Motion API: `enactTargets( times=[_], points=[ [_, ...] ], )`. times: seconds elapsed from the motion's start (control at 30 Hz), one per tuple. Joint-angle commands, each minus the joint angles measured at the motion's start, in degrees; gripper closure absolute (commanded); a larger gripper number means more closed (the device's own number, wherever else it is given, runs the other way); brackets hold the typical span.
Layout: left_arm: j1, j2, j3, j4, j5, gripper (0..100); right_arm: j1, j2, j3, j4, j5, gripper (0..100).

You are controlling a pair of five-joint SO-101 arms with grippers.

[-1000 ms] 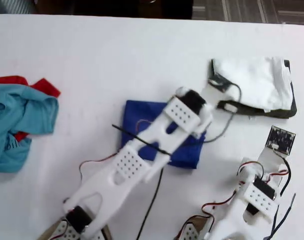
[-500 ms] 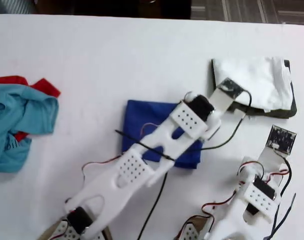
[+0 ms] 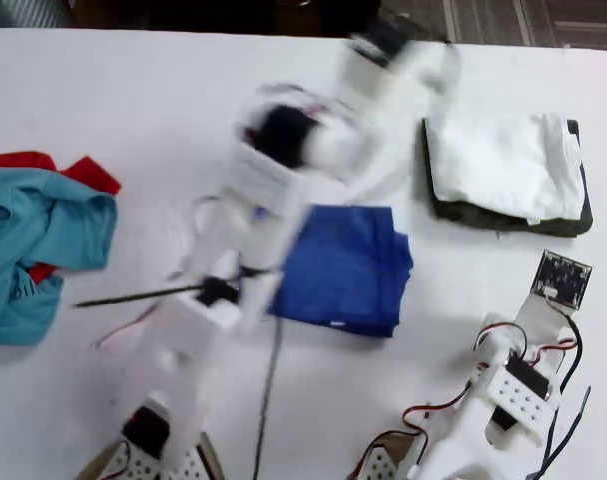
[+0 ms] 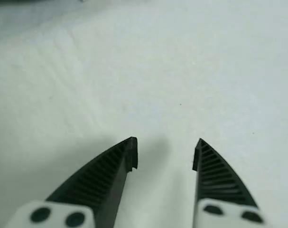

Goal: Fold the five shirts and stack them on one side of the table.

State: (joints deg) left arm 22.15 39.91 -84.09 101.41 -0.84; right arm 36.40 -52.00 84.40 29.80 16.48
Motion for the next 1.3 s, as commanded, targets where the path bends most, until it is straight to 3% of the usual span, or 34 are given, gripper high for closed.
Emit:
enactTargets(
  times=[0.0,0.23,0.33,0.57,0.7,0.8,1.0,1.13,1.27],
  points=[
    [-8.88,-11.34,8.22,1.23,-0.79,97,-0.40,-1.10,-0.26,-0.40,-0.35,80.2],
    [-19.43,-38.07,48.84,0.79,-0.79,97,-0.40,-1.36,-0.35,0.40,-0.35,80.2],
    [-24.62,-47.65,68.97,-3.08,-1.05,97,-0.40,-1.36,-0.53,0.92,-0.26,80.2],
    [-38.51,-72.62,114.24,-28.66,-1.85,97,-0.40,-1.01,-1.58,2.42,-0.26,80.2],
    [-39.65,-86.07,135.52,-45.01,-10.37,97,-4.35,-0.92,-4.57,7.87,2.90,80.2],
    [-41.05,-87.03,142.02,-50.81,-13.54,97,-12.79,-0.92,-12.31,16.92,3.78,80.2],
    [-42.64,-81.14,146.77,-56.88,-11.96,97,-31.25,-0.75,-29.10,31.25,3.25,80.1],
    [-42.46,-77.63,151.87,-65.14,-7.21,97,-39.08,-0.75,-36.13,36.44,-2.64,79.6],
    [-42.46,-75.69,155.03,-70.42,-4.31,97,-44.18,4.00,-38.86,37.23,-10.81,70.7]
  ],
)
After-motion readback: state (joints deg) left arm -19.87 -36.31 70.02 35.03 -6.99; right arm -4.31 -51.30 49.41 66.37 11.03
